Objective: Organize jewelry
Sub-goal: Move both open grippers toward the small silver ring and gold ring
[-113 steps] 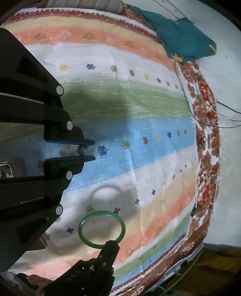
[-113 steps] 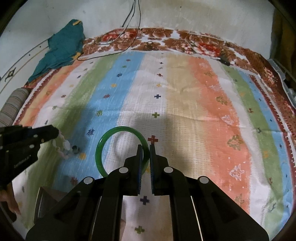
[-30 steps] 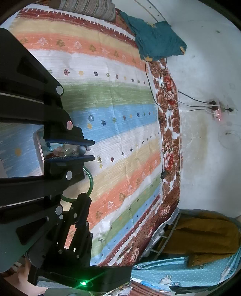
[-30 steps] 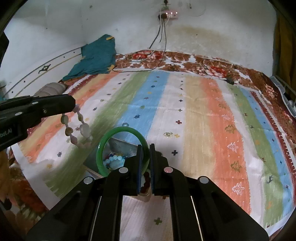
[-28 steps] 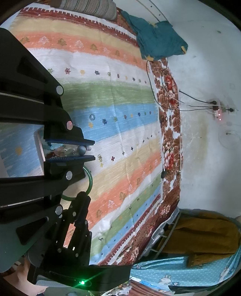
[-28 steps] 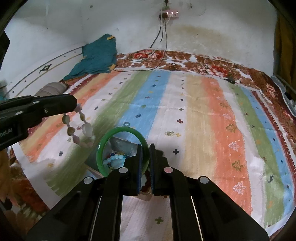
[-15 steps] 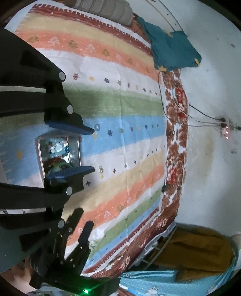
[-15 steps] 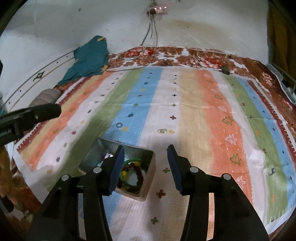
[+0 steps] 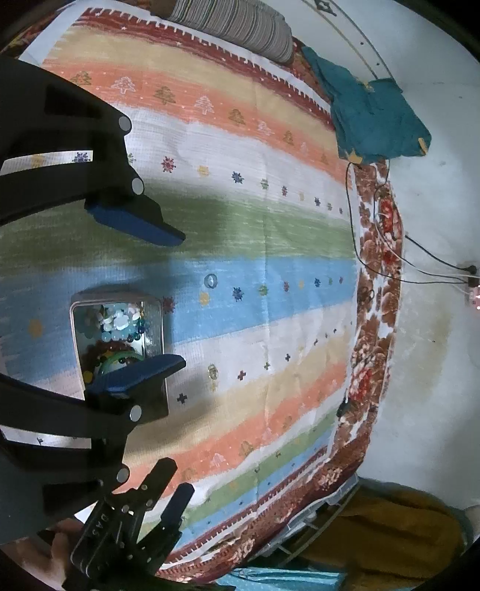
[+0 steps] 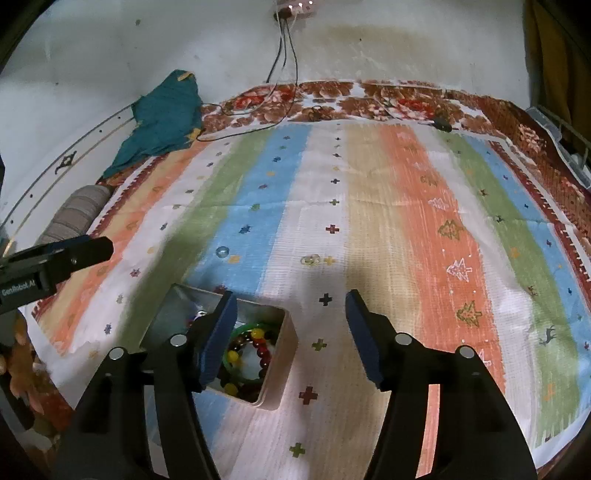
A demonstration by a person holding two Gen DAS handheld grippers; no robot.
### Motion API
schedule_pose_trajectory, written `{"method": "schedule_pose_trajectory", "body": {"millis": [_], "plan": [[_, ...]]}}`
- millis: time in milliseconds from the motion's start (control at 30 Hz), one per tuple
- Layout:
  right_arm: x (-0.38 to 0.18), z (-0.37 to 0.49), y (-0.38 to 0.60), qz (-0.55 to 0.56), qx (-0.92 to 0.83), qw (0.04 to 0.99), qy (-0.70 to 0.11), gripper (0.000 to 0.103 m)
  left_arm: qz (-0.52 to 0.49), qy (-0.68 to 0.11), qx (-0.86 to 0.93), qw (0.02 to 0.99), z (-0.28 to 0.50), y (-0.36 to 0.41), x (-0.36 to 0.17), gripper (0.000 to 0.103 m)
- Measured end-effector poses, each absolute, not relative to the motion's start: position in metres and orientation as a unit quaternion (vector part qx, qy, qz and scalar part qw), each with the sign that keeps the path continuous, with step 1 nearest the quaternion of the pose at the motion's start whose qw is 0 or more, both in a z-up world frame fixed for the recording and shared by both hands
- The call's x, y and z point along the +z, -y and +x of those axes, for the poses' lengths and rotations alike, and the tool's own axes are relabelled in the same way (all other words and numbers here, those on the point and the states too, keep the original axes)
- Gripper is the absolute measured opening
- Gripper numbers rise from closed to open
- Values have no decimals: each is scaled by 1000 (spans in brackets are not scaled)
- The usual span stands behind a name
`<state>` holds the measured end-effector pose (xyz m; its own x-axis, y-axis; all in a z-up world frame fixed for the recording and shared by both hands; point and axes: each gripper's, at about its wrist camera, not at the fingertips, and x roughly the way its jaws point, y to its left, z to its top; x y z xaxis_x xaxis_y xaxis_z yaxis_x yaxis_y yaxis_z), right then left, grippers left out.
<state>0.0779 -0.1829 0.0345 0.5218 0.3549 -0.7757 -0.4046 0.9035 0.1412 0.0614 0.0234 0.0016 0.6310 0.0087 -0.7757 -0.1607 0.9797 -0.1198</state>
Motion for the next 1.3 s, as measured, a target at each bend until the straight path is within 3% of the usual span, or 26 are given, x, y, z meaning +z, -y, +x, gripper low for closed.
{"method": "schedule_pose_trajectory", "body": {"millis": [467,1300], "plan": [[23,98,179,-35,209,865,-455,72,-58,-454,57,887,86,-20,-14,70],[-8,142,159,-57,205,845,-490,73,-54,-499,66,862,139,-33,-49,70]]}}
